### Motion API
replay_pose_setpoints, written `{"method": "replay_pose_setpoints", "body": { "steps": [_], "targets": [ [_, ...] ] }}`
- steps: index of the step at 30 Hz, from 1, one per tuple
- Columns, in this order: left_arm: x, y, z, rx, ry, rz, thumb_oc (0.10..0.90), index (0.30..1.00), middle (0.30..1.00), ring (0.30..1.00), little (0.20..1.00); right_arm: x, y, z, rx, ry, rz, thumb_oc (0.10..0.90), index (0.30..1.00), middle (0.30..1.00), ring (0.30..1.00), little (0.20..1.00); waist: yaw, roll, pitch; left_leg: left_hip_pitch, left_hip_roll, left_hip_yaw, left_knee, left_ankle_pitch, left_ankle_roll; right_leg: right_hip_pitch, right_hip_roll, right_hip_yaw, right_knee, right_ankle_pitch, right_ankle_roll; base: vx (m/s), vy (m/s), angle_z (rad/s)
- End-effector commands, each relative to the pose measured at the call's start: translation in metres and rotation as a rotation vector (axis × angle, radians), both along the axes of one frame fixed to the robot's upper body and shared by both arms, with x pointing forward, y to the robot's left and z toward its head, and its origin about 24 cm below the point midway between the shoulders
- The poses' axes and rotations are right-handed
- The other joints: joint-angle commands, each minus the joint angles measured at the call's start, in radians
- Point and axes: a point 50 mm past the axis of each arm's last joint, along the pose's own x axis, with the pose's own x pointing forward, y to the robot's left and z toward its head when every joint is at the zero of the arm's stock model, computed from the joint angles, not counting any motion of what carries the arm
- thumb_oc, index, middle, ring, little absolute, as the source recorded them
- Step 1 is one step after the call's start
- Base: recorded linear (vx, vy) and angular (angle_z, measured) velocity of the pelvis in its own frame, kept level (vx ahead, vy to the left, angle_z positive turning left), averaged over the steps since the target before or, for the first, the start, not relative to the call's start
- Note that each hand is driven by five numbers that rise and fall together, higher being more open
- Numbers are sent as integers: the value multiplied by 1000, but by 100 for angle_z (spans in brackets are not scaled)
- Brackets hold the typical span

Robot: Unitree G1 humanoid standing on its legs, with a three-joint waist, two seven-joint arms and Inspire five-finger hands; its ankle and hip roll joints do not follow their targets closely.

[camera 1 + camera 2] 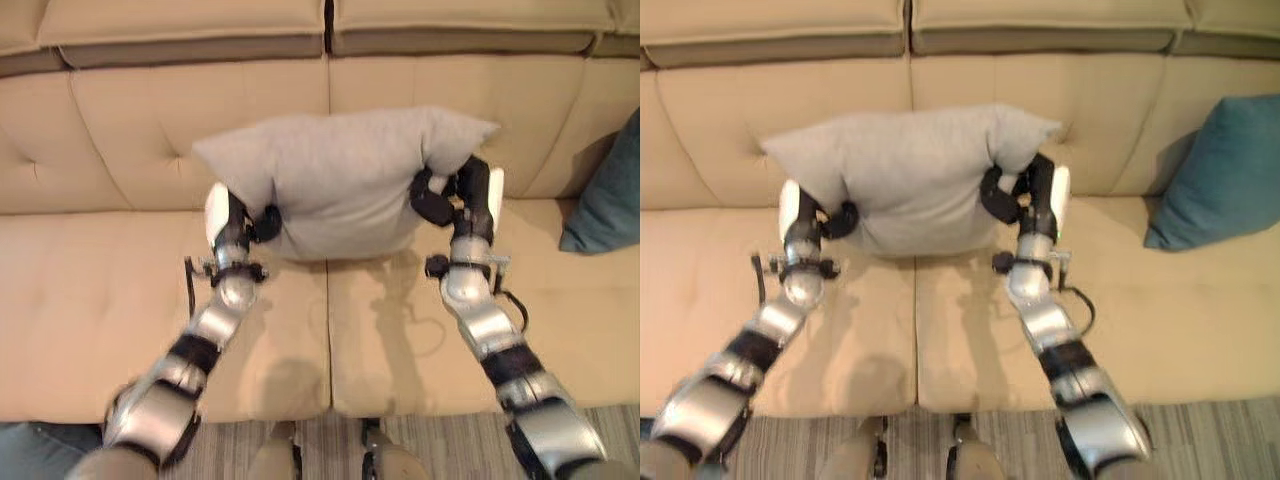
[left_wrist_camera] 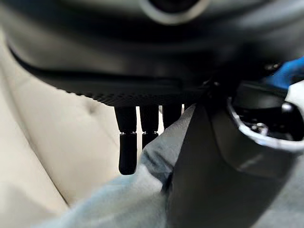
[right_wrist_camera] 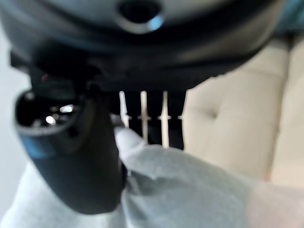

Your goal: Pick up all the scattered cushions and arrange them neatly on the sofa.

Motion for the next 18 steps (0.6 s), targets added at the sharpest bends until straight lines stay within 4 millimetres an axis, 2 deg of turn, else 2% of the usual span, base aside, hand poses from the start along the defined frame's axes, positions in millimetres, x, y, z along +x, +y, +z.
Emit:
{"method": "replay_pose_setpoints", "body": {
  "steps": [1,4,10,13,18],
  "targets": [
    [12,-14,86,-36,-273,-41,800,900,900,900,900,4,20,51,152,-176,85,800,900,900,900,900,4,1,-40,-29,0,-1,0,-46,-40,16,-8,0,34,-99,42,0,0,0],
    [11,-19,87,-61,-281,-29,800,900,900,900,900,4,17,41,168,-149,41,800,900,900,900,900,8,6,-44,-26,-2,-1,0,-48,-40,19,-9,1,22,-97,43,31,1,-2],
    [10,-17,82,-39,-278,-15,800,900,900,900,900,-1,2,57,124,-247,-39,800,900,900,900,900,5,7,-48,-22,-4,-1,0,-52,-42,22,-9,1,21,-101,41,24,-11,-1],
    [10,-15,79,-52,-278,-6,800,900,900,900,900,-7,-7,76,123,-354,-107,800,900,900,900,900,3,9,-50,-25,-5,-5,0,-53,-41,21,-9,-1,20,-101,41,0,0,0],
    [8,-13,69,-78,-250,-7,800,900,900,900,900,-23,-8,101,99,-500,-91,800,900,900,900,900,3,8,-60,-21,-3,-6,0,-58,-38,24,-6,-4,11,-101,42,34,-18,-1]
  ]
}}
